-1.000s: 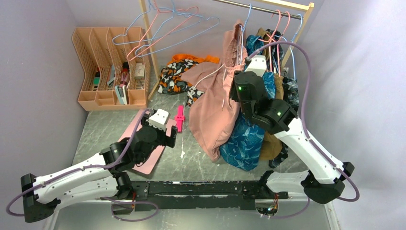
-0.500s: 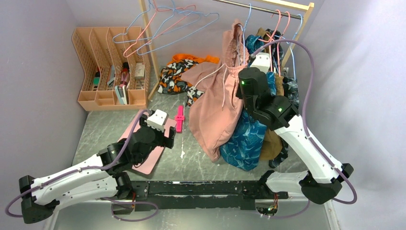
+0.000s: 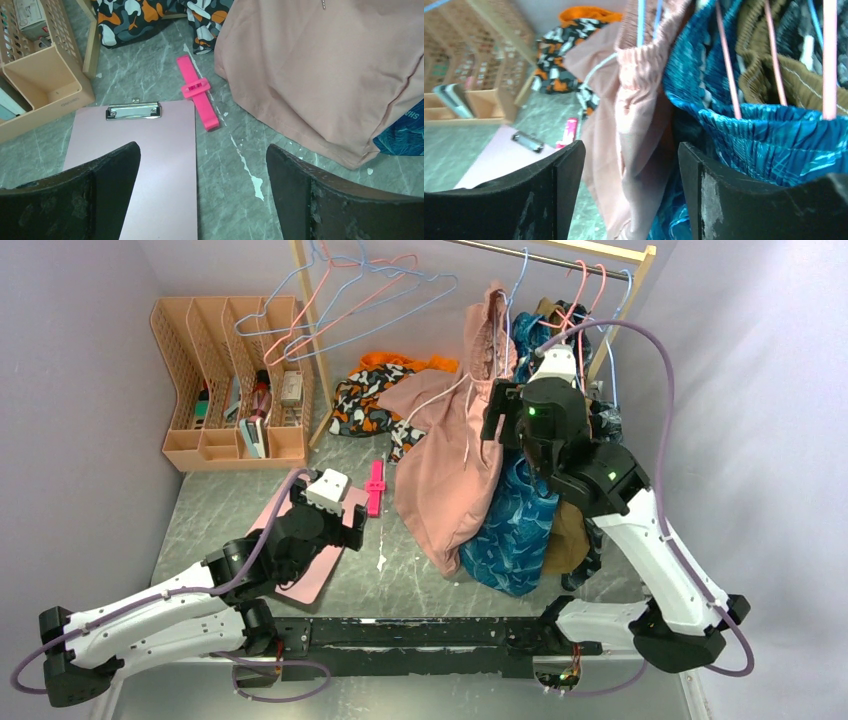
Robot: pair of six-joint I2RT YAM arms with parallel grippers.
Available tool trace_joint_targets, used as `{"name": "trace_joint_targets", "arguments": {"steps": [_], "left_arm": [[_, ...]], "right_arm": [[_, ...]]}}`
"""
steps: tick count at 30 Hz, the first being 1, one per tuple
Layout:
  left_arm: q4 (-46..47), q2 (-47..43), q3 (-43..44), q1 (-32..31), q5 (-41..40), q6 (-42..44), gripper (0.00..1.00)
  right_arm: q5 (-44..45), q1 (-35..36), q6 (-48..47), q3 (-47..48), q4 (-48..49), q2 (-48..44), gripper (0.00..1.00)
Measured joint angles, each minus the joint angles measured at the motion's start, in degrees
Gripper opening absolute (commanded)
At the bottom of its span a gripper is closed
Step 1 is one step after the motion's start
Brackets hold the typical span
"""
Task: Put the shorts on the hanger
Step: Adjust the hanger on the clothesline, then reset both arms
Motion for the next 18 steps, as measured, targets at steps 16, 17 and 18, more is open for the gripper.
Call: {"name": "trace_joint_targets", "arguments": {"steps": [16,17,18], "left_arm": [[1.6,-3.4,-0.9,6.6,3.8,-1.0,0.94],[1.6,-3.2,-0.9,9.0,5.1,-1.2,0.94],[1.6,-2.8,-0.9,12.5,7.3,-1.6,0.94]], "right_arm": [[-28.5,9.6,-5.5,6.6,10.3,5.3,0.76],[-27.6,12.0,-6.0,6.6,11.2,6.6,0.76],[-26.6,14.5,-6.4,6.8,12.2,8.5,0.76]]}}
